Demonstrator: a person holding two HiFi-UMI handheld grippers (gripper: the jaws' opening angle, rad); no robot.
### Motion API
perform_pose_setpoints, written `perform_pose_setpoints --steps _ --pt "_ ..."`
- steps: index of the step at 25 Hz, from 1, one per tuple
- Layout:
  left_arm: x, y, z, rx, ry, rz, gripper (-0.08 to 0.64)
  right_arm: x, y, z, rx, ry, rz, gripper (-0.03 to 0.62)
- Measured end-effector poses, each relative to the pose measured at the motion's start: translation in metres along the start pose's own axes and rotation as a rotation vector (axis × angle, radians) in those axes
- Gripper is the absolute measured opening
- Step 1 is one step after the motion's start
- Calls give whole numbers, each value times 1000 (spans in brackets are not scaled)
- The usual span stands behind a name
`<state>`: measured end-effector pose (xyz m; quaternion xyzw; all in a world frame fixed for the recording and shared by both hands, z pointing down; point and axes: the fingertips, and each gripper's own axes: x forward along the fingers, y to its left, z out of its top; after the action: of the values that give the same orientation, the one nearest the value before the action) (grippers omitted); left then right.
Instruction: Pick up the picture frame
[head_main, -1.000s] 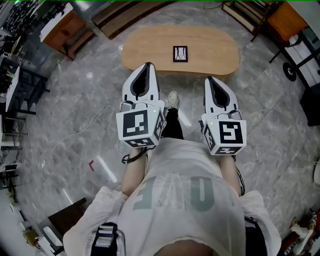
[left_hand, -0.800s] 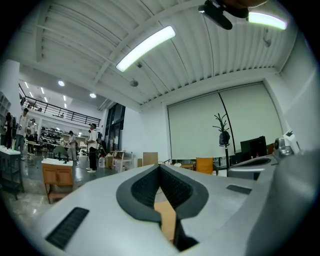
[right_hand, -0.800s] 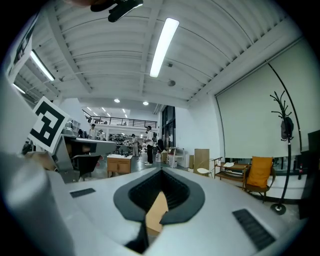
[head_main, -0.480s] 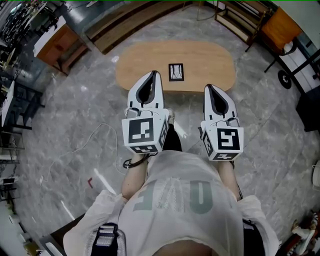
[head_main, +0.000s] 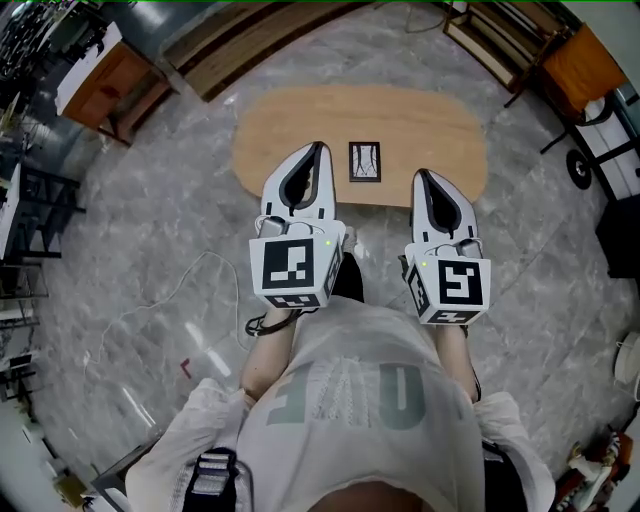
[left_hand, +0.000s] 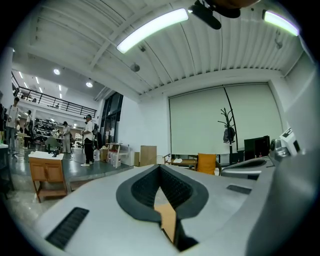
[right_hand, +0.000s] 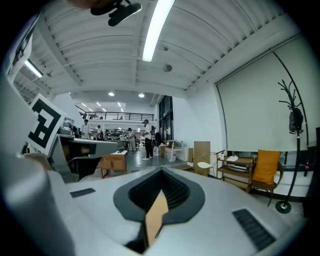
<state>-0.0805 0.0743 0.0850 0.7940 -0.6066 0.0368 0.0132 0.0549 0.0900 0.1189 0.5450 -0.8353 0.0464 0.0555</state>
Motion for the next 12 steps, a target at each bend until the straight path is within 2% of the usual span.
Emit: perform_pose_setpoints --steps 12 --pt "155 99 26 7 -20 -97 9 181 -7 59 -28 -23 -47 5"
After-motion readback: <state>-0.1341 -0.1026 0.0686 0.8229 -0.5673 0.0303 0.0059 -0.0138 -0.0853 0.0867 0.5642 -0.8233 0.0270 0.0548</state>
